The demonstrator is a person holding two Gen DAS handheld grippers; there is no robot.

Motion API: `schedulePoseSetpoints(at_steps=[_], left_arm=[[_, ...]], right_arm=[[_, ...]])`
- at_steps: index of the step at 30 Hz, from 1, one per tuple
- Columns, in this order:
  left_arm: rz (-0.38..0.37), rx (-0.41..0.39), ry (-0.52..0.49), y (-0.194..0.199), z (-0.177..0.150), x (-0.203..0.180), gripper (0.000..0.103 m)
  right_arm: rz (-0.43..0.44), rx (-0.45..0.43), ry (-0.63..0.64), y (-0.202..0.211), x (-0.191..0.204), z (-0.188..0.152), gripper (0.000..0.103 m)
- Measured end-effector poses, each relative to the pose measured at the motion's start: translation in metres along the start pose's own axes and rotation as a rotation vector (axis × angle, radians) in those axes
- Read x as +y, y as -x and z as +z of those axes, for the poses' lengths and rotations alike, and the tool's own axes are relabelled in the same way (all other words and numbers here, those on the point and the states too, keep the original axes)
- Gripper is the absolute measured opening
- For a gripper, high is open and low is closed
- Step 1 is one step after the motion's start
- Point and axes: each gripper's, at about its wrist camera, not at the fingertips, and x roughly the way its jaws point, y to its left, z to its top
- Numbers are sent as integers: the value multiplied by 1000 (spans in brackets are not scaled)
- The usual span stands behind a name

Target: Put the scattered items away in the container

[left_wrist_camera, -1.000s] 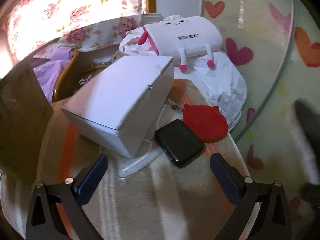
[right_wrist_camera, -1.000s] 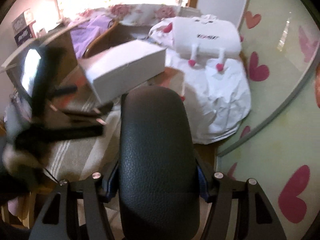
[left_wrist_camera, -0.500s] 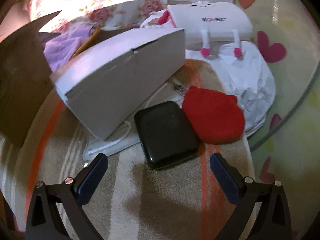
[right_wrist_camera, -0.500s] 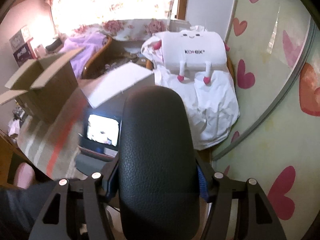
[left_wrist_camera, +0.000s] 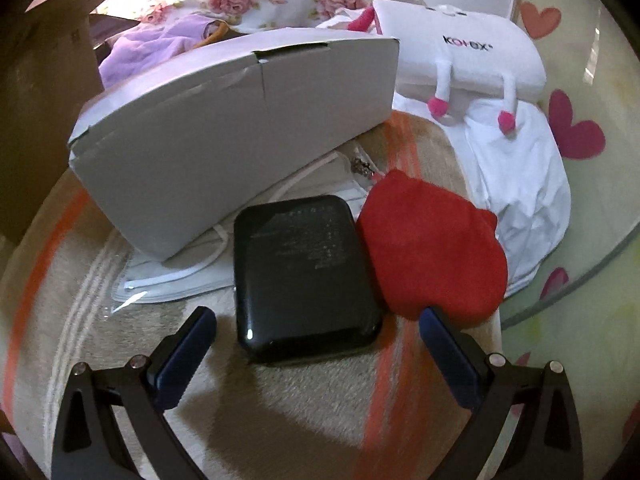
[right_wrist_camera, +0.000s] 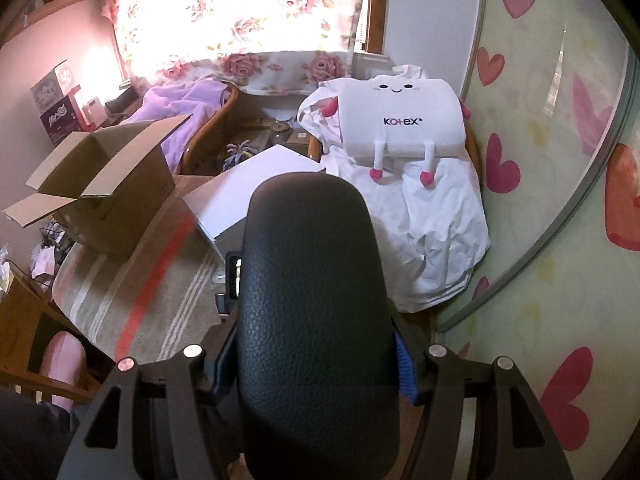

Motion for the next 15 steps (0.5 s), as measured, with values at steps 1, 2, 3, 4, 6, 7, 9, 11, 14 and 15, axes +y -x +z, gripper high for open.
schedulePoseSetpoints(at_steps=[1, 2, 3, 4, 6, 7, 9, 11, 14, 15], left_arm=[[0, -7, 7, 0, 0, 0, 103], [-1, -14, 12, 0, -1, -1, 102], [-5, -23, 15, 1, -2, -1, 101], [-12, -29, 16, 1, -3, -1, 99], [-26, -43, 12, 2, -3, -1, 93], [-33, -50, 9, 3, -3, -2, 92], [-51, -49, 18, 3, -3, 1, 91], [-78, -55, 36, 3, -3, 7, 86], [-63, -61, 40, 6, -3, 12, 71], [-65, -56, 36, 5, -2, 13, 71]], right_arm=[[2, 1, -1, 0, -1, 0, 67], [4, 4, -1, -1, -2, 0, 67], [7, 8, 0, -2, -2, 0, 67], [9, 12, 0, -2, -3, -1, 67], [14, 20, -1, -4, -4, -3, 67], [16, 23, -1, -4, -4, -4, 67], [20, 31, -2, -6, -5, -6, 67], [25, 38, -2, -7, -6, -8, 67], [27, 38, -1, -7, -6, -9, 67], [28, 38, -1, -7, -6, -9, 67]])
